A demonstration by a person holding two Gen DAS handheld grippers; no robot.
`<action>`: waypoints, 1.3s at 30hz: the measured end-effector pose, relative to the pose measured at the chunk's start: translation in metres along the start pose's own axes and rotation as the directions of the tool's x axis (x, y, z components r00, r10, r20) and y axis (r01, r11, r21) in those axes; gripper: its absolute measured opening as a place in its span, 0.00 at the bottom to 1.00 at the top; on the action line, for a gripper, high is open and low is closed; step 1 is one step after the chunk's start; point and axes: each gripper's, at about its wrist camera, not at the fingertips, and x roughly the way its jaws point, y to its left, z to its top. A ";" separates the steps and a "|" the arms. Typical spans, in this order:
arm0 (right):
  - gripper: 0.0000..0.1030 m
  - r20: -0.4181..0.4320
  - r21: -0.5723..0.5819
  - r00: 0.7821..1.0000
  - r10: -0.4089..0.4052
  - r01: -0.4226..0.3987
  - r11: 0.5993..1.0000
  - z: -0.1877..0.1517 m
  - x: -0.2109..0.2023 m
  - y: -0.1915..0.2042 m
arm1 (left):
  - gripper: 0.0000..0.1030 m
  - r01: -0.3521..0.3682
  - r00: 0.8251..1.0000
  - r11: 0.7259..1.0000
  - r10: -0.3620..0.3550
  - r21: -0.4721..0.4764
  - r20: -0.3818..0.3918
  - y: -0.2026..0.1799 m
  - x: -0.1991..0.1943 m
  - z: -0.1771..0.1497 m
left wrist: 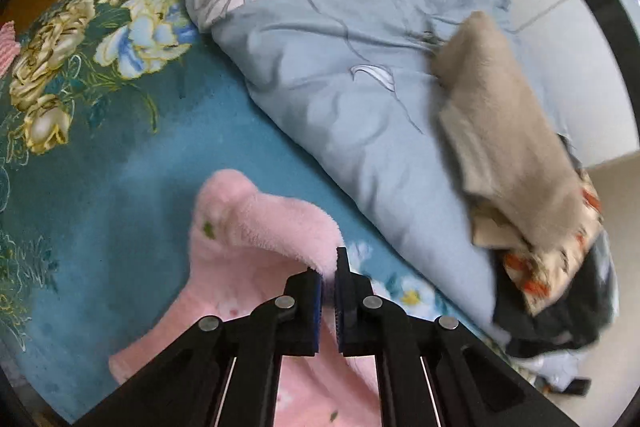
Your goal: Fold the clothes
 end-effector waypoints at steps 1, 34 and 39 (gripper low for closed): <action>0.09 -0.010 0.041 1.000 0.004 -0.003 0.999 0.009 0.015 -0.005 | 0.05 0.003 1.000 1.000 -0.003 -0.024 -0.015 -0.003 0.013 0.008; 0.31 -0.080 -0.013 0.957 -0.278 0.278 0.960 -0.029 0.100 -0.078 | 0.50 -0.044 0.996 0.982 0.029 0.185 0.082 0.006 0.015 -0.072; 0.41 -0.058 -0.028 0.920 -0.387 0.386 0.922 -0.091 0.035 -0.119 | 0.50 -0.175 0.979 0.981 0.165 0.086 0.117 0.082 -0.017 -0.111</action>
